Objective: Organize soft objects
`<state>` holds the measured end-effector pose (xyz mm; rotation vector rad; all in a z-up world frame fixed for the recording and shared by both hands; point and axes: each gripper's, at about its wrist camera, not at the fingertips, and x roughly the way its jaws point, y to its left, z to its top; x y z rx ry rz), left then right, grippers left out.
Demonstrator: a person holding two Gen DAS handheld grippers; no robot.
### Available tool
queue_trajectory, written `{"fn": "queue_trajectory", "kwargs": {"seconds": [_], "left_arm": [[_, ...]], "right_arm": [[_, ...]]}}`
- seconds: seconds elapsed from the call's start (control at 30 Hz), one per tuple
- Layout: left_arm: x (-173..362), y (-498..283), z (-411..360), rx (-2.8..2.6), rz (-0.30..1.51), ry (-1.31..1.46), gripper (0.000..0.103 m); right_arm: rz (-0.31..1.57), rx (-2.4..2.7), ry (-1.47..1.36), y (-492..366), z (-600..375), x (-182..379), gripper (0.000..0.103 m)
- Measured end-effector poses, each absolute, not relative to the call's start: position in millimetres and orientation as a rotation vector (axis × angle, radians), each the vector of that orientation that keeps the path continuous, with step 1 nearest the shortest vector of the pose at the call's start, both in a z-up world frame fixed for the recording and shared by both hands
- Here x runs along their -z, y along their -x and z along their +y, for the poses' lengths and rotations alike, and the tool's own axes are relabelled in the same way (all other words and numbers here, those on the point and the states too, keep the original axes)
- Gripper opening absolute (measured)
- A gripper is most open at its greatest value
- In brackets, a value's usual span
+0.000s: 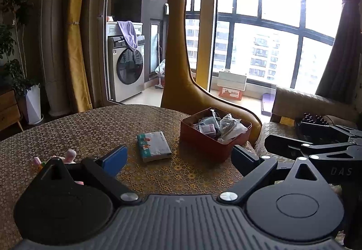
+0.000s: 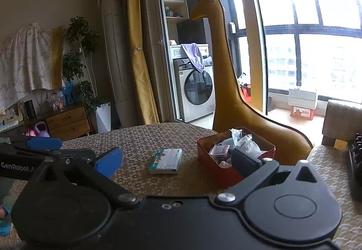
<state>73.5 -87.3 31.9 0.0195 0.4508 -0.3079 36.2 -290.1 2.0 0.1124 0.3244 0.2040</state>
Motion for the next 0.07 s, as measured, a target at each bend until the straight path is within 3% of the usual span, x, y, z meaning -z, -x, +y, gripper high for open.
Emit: {"fn": "queue_trajectory", "kwargs": {"seconds": [0.07], "left_arm": [[-31.3,-74.9,-86.3,0.31,0.459,-0.01,0.099]], "right_arm": [[0.327,-0.204,-0.114,-36.8,-289.9,-1.6,0.103]]}}
